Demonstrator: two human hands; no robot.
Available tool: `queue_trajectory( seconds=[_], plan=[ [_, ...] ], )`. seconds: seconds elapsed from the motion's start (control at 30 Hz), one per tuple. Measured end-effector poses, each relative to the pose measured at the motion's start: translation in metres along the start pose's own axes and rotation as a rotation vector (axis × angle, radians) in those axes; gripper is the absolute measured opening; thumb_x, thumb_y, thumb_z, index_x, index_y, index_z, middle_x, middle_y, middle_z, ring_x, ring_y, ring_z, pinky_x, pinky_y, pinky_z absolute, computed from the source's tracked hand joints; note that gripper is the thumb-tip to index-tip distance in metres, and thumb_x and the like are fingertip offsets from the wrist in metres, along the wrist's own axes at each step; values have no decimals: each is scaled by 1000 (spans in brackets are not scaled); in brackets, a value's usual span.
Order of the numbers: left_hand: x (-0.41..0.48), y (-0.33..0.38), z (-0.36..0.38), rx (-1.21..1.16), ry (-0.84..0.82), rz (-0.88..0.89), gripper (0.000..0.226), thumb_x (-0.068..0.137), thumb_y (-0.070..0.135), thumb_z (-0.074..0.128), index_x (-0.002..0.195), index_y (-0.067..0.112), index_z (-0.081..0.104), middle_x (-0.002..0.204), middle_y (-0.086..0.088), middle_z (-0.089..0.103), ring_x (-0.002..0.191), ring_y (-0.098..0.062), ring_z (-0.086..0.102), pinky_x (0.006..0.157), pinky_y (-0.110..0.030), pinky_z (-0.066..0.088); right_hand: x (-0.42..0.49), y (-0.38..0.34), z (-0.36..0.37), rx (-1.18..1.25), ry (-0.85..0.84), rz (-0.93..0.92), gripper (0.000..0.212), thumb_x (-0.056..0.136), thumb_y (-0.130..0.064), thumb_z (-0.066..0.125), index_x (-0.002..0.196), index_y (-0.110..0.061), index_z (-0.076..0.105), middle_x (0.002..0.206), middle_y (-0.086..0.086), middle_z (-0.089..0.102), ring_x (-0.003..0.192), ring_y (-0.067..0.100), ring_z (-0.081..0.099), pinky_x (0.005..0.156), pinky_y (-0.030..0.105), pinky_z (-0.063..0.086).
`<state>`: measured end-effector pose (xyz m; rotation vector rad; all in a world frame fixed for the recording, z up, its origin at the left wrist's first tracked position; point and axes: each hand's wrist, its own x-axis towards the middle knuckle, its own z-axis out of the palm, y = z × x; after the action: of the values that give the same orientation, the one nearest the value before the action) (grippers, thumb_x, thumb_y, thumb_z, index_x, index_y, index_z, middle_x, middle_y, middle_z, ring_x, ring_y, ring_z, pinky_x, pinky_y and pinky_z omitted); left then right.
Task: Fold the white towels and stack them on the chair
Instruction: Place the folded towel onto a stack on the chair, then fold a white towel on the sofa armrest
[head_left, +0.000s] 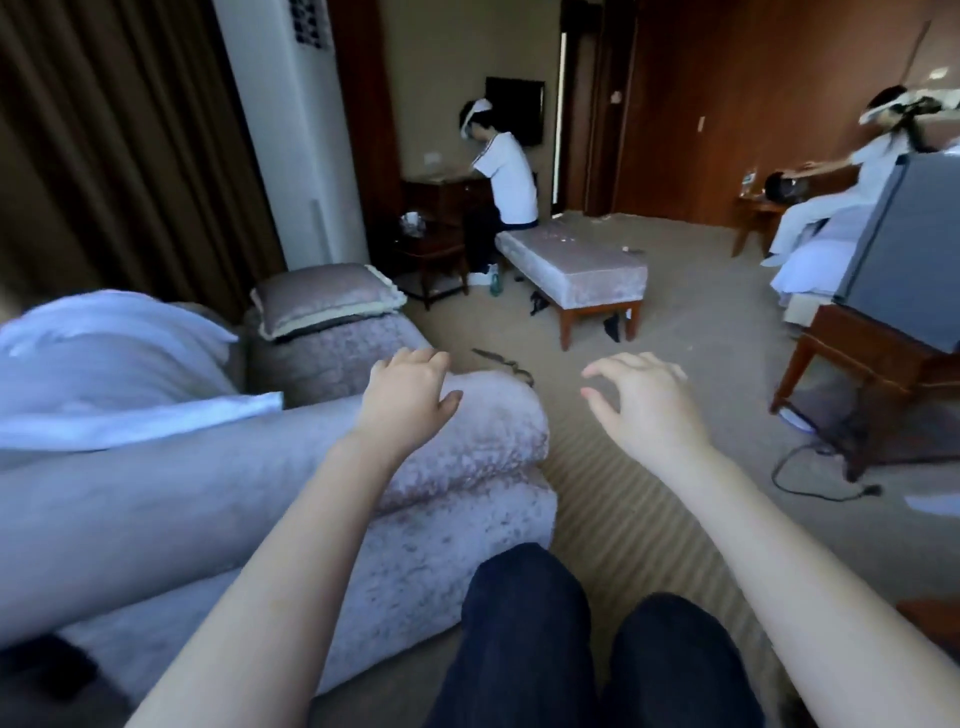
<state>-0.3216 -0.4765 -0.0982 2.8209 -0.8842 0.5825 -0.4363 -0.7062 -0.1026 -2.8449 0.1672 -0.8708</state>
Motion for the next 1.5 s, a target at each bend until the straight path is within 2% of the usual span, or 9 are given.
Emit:
queue_trajectory(
  seconds=[0.23,0.47,0.63,0.77,0.9,1.07,1.27,1.37,1.5],
  plan=[
    [-54,-82,-11,132,-9,-228,39,96,39,53,128,18,53,122,-2,56,116,-25,47,90,-38,39,34,-74,52,106,-101,-212,27,98,-33,51,120,-23,62,123,-5,61,116,20,51,101,37,32],
    [-98,-143,-14,141,-5,-420,38,94,33,58,128,16,57,129,-3,58,120,-27,48,93,-39,39,64,-140,99,193,-196,-415,29,99,-34,50,124,-24,59,126,-6,60,120,19,49,101,34,31],
    [-127,-177,-8,144,22,-527,31,91,23,62,119,10,62,120,-7,62,108,-31,56,82,-41,42,79,-185,141,301,-220,-523,24,96,-27,56,117,-20,65,117,-3,65,112,22,54,97,36,34],
    [-139,-206,1,183,96,-580,30,79,11,71,109,5,65,106,-13,66,90,-37,63,68,-41,45,91,-224,179,413,-175,-565,20,86,-16,65,106,-15,69,103,1,68,97,27,61,85,41,44],
    [-134,-241,1,201,183,-649,35,82,19,60,112,3,64,108,-15,66,95,-39,62,73,-44,50,109,-261,209,501,-156,-582,22,78,-13,68,101,-12,68,100,3,67,90,29,62,79,40,48],
    [-115,-278,4,207,221,-651,44,78,35,52,112,11,65,111,-6,64,104,-32,56,82,-44,46,139,-300,228,475,-186,-654,34,74,-33,62,102,-16,68,101,-1,67,93,27,61,81,41,45],
    [-118,-290,12,133,318,-629,35,83,34,48,101,12,68,100,0,66,103,-26,54,84,-38,43,161,-340,250,448,-404,-779,32,91,-35,59,120,-21,63,113,-2,65,109,21,53,96,34,32],
    [-120,-292,12,127,338,-630,36,83,33,47,101,11,68,100,-1,67,103,-26,54,86,-38,44,160,-340,255,519,-437,-779,24,95,-25,54,113,-18,68,103,3,65,103,23,54,92,34,34],
    [-119,-293,13,157,363,-604,37,80,26,49,107,8,66,107,-5,66,109,-26,52,95,-37,41,156,-336,252,570,-288,-784,26,91,-26,49,90,-12,71,83,2,64,86,26,57,81,37,39]
  ],
)
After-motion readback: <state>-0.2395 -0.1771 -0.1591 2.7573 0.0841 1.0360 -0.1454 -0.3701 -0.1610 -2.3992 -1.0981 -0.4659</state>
